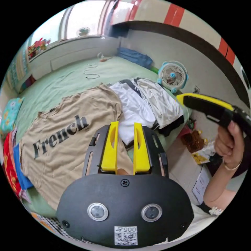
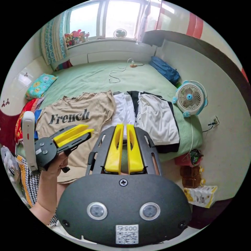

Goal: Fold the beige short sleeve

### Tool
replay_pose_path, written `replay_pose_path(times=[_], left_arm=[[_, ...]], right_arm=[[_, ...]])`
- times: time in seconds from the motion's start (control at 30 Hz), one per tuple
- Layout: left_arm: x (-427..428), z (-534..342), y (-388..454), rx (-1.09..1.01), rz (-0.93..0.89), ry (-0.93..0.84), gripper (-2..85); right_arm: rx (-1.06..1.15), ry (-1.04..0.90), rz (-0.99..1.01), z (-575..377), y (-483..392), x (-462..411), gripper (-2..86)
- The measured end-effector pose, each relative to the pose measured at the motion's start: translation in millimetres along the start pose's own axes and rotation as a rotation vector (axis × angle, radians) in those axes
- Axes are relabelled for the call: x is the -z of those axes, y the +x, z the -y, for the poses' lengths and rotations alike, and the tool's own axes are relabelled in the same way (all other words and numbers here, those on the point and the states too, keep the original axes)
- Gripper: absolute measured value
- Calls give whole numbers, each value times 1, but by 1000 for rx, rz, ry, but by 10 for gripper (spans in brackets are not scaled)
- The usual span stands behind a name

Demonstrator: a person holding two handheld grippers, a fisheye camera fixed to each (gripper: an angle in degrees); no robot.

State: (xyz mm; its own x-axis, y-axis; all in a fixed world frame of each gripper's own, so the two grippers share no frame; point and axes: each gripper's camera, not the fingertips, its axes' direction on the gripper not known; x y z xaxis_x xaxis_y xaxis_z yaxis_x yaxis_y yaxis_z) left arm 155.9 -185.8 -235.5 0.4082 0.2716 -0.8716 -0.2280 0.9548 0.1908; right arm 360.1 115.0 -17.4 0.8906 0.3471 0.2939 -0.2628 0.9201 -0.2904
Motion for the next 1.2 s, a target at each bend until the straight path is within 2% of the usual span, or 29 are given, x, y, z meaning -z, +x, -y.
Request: replay_pose_path(times=[0.17, 0.27, 0.33, 0.4, 0.47, 0.63, 0.77, 0.97, 1.2], left_arm=[[-90, 12, -25, -13, -66, -10, 118], [-128, 12, -48, 11, -46, -30, 104], [-140, 12, -65, 57, -48, -17, 99], [-161, 5, -87, 144, -149, 7, 93], [-180, 1, -95, 149, -171, -3, 86], [-214, 0, -98, 65, -128, 30, 89], [-256, 2, -120, 80, -162, 10, 90], [-296, -6, -157, 148, -150, 2, 46], [-332, -23, -200, 196, -181, 2, 6]], right_arm=[[41, -43, -1, 69, -11, -37, -10], [69, -87, -10, 108, -19, -64, -10], [80, -89, 64, 135, -20, -83, -11], [66, -110, 142, 155, -19, -98, -10], [58, -130, 185, 173, -21, -112, -9], [153, -114, 154, 214, -42, -124, 48], [244, -133, 129, 243, -60, -132, 58], [322, -224, 75, 289, -87, -157, 17], [197, -233, 147, 341, -96, -138, -16]])
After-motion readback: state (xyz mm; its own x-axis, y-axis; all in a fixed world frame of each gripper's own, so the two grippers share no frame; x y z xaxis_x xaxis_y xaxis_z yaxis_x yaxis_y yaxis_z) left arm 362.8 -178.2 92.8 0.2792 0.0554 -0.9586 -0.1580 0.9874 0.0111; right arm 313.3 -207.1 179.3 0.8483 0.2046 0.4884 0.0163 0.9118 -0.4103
